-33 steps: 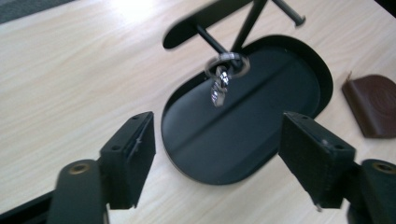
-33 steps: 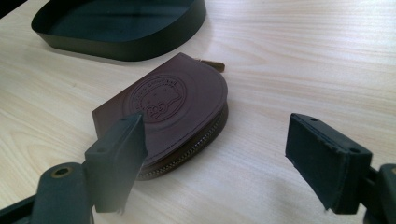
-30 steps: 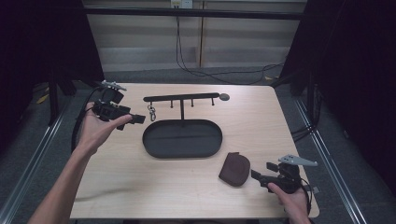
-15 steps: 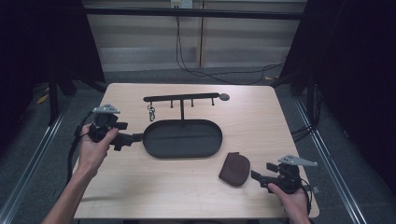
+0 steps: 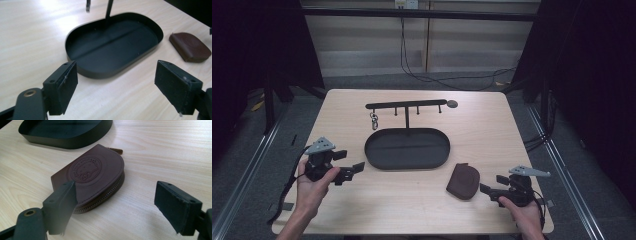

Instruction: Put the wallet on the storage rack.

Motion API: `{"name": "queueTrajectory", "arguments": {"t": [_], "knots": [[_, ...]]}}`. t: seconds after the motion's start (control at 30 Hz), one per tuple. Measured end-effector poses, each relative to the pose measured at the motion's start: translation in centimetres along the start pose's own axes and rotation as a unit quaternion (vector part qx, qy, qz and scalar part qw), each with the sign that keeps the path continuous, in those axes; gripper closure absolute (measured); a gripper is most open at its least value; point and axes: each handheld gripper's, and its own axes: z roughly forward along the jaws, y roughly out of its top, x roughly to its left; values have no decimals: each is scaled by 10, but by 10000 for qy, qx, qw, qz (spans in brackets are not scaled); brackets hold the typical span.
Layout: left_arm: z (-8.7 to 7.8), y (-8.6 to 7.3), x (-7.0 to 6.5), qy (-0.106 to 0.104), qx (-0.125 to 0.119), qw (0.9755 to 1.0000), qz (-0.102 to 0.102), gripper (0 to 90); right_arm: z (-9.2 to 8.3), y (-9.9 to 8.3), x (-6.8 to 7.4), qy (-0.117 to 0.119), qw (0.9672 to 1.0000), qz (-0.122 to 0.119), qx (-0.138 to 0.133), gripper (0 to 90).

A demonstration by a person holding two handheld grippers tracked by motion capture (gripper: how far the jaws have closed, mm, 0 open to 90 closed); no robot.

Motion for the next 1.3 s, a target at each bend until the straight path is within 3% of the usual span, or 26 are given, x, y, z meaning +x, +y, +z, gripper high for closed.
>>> {"name": "queueTrajectory", "arguments": {"t": [0.13, 0.3, 0.4, 0.5, 0.67, 0.7, 0.73, 0.8, 0.9, 1.0, 1.07, 1.2, 1.3], "knots": [[-3, -14, 0, -228, 47, 9996, -141, 245, 0, 2, 3, 26, 10000, -51, 61, 178], [-12, -31, -6, -79, -194, 9993, -320, 243, -3, 5, 9, 111, 9998, -125, 87, 219], [-12, -45, -11, -147, -144, 9994, -278, 243, -4, 10, 10, 23, 9997, -233, 78, 210], [-10, -60, -16, -293, 33, 9993, -222, 242, -2, 15, 10, 124, 9993, -253, 241, 218], [-11, -69, -22, -399, 15, 9991, -165, 225, 2, 22, 12, 124, 9986, -329, 385, 250], [-9, -71, -24, -438, 145, 9989, -36, 219, 2, 24, 12, 154, 9987, -289, 400, 253], [-7, -73, -26, -399, 170, 9991, 2, 176, 3, 26, 12, 183, 9985, -310, 424, 257], [-5, -75, -30, -523, 291, 9982, 11, 173, 2, 30, 12, 202, 9983, -287, 458, 262], [-6, -76, -34, -564, 286, 9979, 169, 172, 2, 36, 12, 285, 9979, -241, 537, 278], [-6, -78, -33, -558, 295, 9979, 120, 172, 5, 42, 13, 439, 9960, -215, 750, 281], [-7, -78, -31, -542, 284, 9981, 115, 172, 9, 47, 14, 359, 9949, -261, 902, 271], [-6, -76, -29, -549, 270, 9981, 120, 179, 17, 55, 15, 320, 9890, -378, 1393, 256], [-5, -74, -27, -536, 265, 9982, 62, 179, 23, 60, 18, 227, 9856, -498, 1600, 248]]}}
